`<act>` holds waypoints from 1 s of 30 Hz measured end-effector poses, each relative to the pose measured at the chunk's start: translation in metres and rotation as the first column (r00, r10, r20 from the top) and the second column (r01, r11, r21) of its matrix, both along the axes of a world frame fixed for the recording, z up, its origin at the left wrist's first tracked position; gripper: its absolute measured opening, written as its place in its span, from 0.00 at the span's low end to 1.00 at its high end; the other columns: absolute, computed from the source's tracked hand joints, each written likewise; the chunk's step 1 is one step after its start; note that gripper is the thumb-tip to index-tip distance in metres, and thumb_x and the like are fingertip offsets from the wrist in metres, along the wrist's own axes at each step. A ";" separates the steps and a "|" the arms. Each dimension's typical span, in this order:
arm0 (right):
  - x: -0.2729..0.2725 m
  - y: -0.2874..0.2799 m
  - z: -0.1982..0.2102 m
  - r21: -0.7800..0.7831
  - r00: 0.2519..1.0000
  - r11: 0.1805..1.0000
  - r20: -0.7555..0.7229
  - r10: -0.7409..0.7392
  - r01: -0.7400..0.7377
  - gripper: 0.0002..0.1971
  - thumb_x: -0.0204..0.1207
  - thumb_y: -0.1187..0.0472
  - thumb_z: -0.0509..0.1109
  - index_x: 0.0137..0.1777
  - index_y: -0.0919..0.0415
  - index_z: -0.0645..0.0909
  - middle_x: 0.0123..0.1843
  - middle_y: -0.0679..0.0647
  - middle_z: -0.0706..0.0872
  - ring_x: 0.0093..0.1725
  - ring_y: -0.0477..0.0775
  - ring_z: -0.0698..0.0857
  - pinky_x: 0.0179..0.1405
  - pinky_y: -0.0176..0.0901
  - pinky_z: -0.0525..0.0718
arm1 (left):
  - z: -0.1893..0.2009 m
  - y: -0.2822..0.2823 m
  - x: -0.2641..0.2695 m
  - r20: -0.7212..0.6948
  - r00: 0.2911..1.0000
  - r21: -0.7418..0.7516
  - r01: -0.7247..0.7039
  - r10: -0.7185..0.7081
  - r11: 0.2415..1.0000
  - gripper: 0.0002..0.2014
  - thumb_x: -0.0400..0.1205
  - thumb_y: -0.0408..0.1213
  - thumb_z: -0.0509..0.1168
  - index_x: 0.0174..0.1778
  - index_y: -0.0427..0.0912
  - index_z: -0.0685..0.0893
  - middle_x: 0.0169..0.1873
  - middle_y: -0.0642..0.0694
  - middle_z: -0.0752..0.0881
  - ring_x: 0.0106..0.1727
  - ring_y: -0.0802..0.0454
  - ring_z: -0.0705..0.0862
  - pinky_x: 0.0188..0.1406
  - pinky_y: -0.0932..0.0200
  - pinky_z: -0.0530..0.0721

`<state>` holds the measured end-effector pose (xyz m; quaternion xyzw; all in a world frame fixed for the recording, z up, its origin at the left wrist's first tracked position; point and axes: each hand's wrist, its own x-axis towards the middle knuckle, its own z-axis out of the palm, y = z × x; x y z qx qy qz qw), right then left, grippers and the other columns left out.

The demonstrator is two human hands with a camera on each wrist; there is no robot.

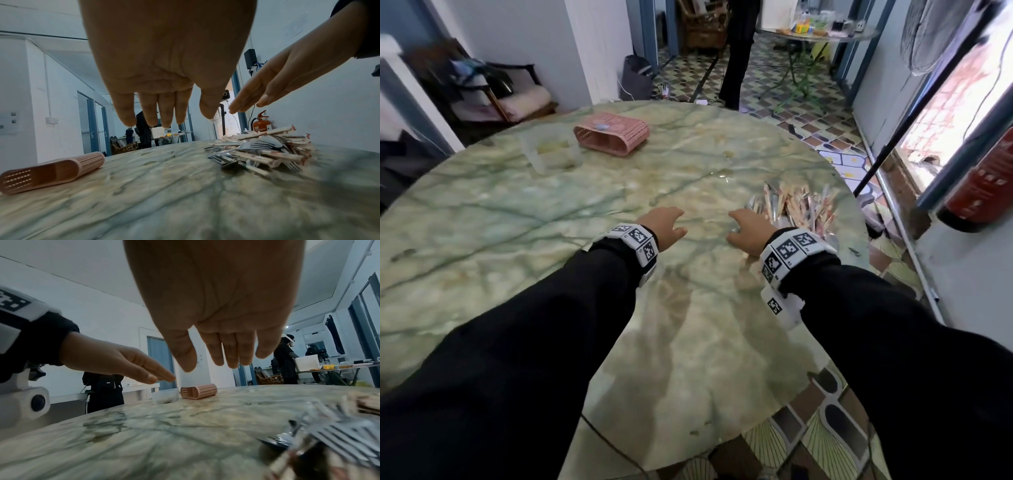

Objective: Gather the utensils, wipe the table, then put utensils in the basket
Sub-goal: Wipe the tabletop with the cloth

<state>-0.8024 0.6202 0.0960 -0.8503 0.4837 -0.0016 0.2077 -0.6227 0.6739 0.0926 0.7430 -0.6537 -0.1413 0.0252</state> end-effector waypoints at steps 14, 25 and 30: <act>0.175 0.062 -0.014 0.134 0.995 0.988 0.060 -0.081 0.072 0.31 0.81 0.58 0.62 0.81 0.63 0.56 0.82 0.58 0.59 0.80 0.57 0.61 0.76 0.45 0.61 | -0.005 0.073 0.191 0.058 0.997 0.098 0.035 -0.041 0.995 0.27 0.85 0.43 0.58 0.79 0.39 0.62 0.80 0.41 0.62 0.80 0.45 0.61 0.76 0.58 0.57; 0.227 0.064 0.000 0.106 0.994 0.992 0.076 -0.079 0.070 0.29 0.81 0.59 0.64 0.80 0.62 0.60 0.80 0.60 0.62 0.79 0.58 0.65 0.73 0.43 0.63 | 0.002 0.096 0.246 0.009 1.000 0.061 -0.007 0.006 0.998 0.27 0.85 0.42 0.57 0.79 0.40 0.62 0.80 0.41 0.62 0.80 0.45 0.61 0.76 0.58 0.57; 0.266 0.058 -0.001 0.121 0.988 0.989 0.122 -0.098 0.083 0.30 0.80 0.59 0.65 0.80 0.62 0.60 0.80 0.61 0.64 0.78 0.58 0.66 0.73 0.44 0.65 | -0.006 0.092 0.270 0.010 1.000 0.099 0.006 -0.007 0.995 0.27 0.86 0.43 0.56 0.80 0.40 0.60 0.80 0.42 0.61 0.80 0.46 0.60 0.75 0.58 0.56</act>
